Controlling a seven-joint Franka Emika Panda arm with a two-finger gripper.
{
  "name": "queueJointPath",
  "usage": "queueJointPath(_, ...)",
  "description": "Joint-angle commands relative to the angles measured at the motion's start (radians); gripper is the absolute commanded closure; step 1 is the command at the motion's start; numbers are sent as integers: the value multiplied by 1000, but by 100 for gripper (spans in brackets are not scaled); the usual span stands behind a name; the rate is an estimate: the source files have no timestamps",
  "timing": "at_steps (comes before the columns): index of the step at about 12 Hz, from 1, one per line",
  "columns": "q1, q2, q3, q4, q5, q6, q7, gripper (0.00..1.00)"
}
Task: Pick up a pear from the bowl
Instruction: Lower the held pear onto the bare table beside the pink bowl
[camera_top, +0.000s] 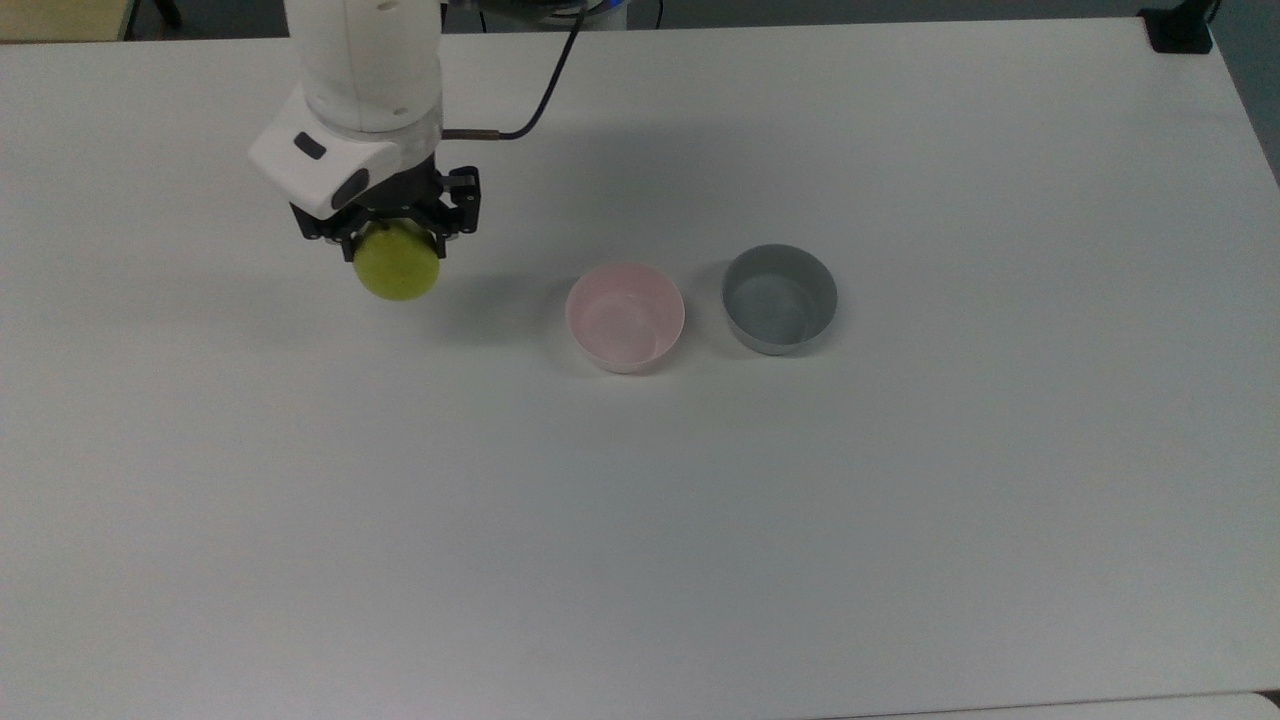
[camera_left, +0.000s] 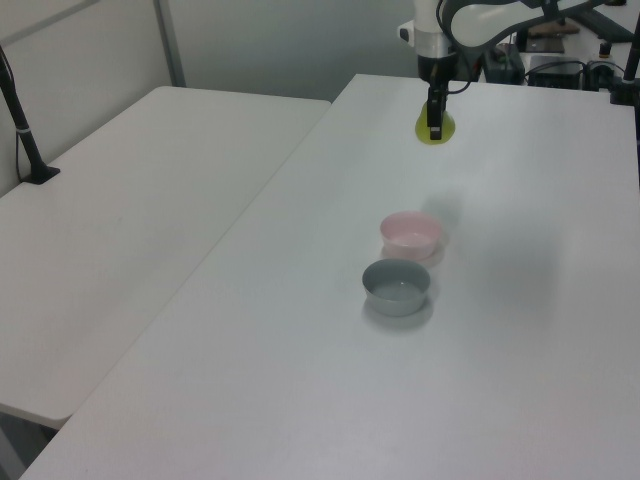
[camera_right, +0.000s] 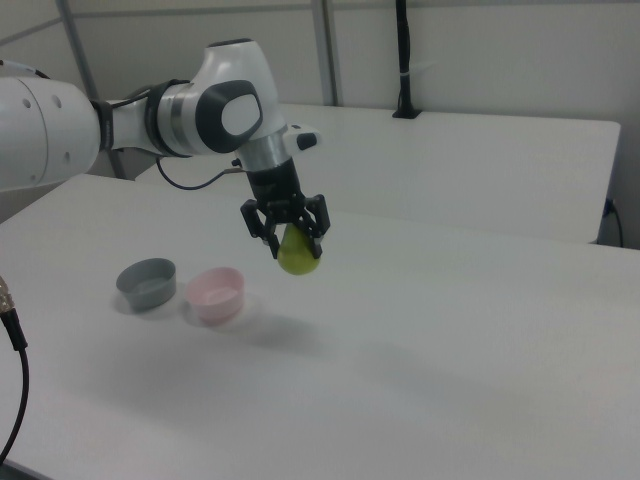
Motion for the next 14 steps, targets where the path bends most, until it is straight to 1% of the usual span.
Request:
queueJointPath(1, 12, -2, -65, -5, 5, 46, -59, 47)
queueJointPath(5, -25, 99, -70, -18, 2, 162, -57, 47)
queueJointPath(7, -25, 145, -70, -19, 0, 177, -57, 47)
queueJointPath(9, -25, 169, -70, -19, -4, 180, -57, 46)
queueJointPath(10, -25, 179, -70, -21, -3, 205, -56, 45)
queueJointPath(13, -23, 189, -70, -38, -4, 241, -48, 39)
queueJointPath(14, -22, 191, -70, -38, -4, 241, -47, 29)
